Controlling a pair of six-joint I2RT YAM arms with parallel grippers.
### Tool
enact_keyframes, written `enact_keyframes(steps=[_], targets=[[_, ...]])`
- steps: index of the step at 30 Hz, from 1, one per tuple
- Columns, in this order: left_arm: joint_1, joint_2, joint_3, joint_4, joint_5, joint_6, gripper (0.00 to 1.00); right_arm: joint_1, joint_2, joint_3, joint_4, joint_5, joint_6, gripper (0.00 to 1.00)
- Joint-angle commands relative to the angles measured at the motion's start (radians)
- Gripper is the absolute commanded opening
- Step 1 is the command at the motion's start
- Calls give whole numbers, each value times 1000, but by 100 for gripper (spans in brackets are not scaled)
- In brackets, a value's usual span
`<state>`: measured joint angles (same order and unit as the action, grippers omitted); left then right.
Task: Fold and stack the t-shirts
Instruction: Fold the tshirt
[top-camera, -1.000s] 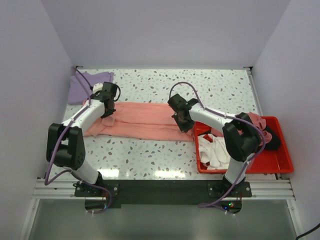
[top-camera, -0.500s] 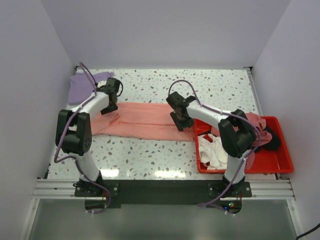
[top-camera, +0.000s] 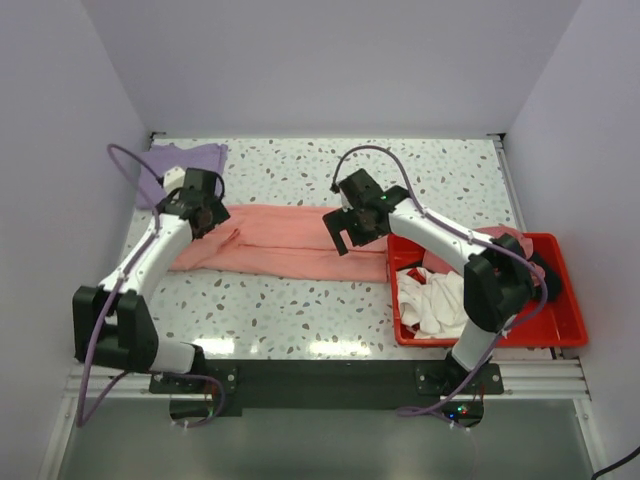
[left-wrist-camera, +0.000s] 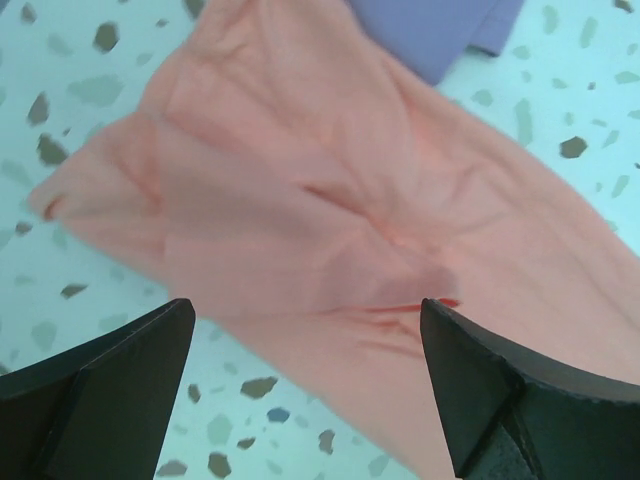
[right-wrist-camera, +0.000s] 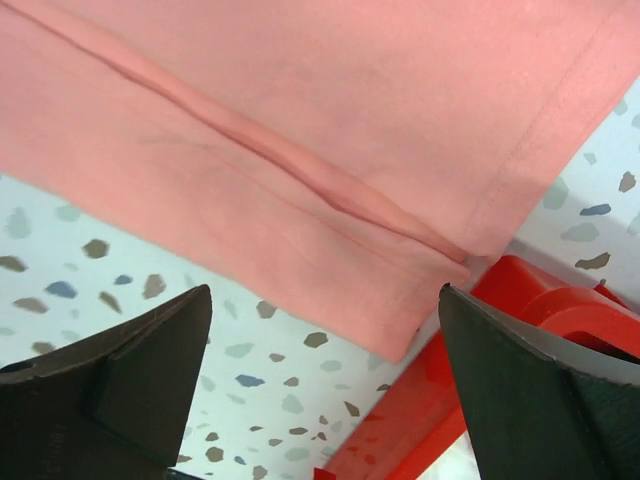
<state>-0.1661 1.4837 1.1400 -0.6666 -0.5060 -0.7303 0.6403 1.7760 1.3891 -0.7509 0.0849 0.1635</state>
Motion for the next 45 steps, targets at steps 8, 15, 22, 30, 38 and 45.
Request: enact_keyframes(steps=[8,15,22,30,38,45], targets=[[198,-347,-486,178,150,-205,99,-2,-179,-171,120,-134,4,99],[244,-310,-525,282,185,-207,78,-2,-184,-185,133,-132,-2,99],[257,-244,-487,328,199,-187,60,-1,-162,-183,124,-117,-10,99],[264,-234,-450,291,199,-181,31,-2,-141,-174,116,-112,-10,99],[267,-252,-408,266,164,-169,0,-2,-132,-173,110,-116,-12,99],[270,-178,-281,300,138,-135,0,-1,-130,-171,105,-106,-10,99]])
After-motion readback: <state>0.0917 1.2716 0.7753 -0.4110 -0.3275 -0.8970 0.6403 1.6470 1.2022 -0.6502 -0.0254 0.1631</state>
